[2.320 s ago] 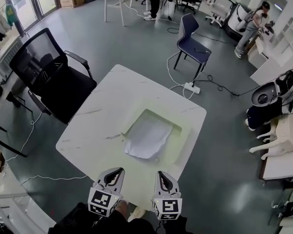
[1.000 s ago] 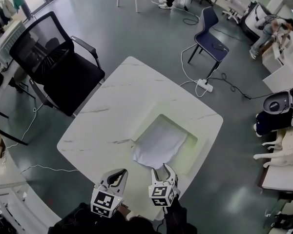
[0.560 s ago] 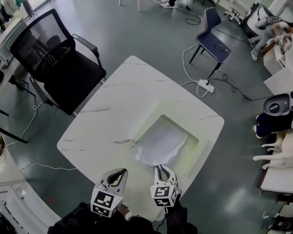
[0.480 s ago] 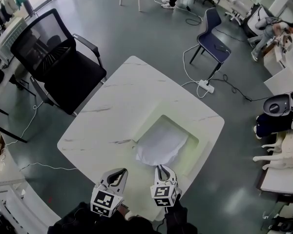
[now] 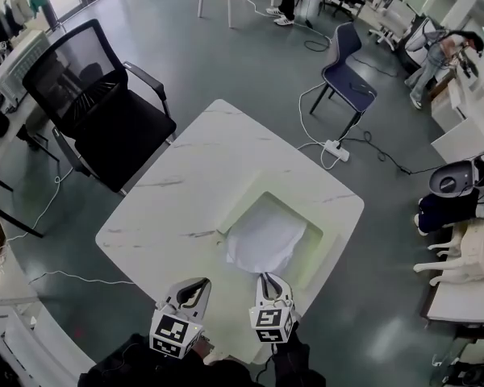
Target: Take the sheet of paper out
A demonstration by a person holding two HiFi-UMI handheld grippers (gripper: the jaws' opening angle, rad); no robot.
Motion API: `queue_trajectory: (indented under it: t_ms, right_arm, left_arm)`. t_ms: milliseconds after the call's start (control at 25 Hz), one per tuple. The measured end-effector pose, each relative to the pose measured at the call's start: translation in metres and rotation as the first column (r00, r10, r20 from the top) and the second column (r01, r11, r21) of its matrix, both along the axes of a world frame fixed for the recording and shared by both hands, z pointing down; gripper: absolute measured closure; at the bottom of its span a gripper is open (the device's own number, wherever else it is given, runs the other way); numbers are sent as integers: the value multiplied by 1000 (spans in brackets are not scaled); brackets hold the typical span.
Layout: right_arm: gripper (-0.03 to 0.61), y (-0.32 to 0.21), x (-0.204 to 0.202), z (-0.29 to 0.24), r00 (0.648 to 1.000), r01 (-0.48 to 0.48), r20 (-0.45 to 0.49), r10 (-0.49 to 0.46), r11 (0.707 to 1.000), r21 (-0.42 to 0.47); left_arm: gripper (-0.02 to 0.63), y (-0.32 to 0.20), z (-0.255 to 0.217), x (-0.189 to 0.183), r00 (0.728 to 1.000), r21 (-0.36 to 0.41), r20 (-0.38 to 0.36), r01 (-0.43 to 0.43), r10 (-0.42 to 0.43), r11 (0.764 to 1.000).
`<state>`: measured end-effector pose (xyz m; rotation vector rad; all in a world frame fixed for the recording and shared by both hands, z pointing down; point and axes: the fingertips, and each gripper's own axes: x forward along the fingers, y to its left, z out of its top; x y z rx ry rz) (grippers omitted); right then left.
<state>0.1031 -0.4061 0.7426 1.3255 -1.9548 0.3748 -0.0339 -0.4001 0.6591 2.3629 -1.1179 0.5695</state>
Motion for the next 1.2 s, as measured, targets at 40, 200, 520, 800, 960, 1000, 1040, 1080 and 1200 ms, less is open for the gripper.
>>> queue_trajectory:
  t_ms: [40,200,520,800,960,1000,1040,1080,1200]
  right_arm:
    - [528,2,1,-5,1000,-1,3,1,1000,9]
    - [529,13,0,-26,1000,7,11,-7,999,42]
    - [534,56,-4,-69,1000,11,12,-12,994,108]
    - [537,109,1,-113,1000,2,22,-6,983,182]
    - [538,143,5,-140,999,-9,33,2,973,230]
    - [538,152,6,-147,999,-14,36,5,971,241]
    - [538,162,8,-153,999,-19,39,9,968,251]
    - [538,173,11,-160,999,-24,42,14,965,262]
    - [540,206,19,-179,999,-38,43,27,955,296]
  left_arm:
    - [589,3,-3,1,1000,4,-1,-2,2,1000]
    - [589,18,-16,2,1000,26,-3,-2,2,1000]
    - [589,63,-50,-3,1000,85,-15,11,-10,996]
    - [589,116,-83,2,1000,147,-27,18,-15,989]
    - [589,151,-102,8,999,181,-35,7,-1,983]
    - [589,161,-106,10,999,190,-35,2,5,982]
    - [589,170,-111,13,999,199,-35,-3,10,980]
    - [589,180,-116,15,999,209,-36,-7,15,978]
    - [589,208,-130,23,999,238,-39,-19,29,971]
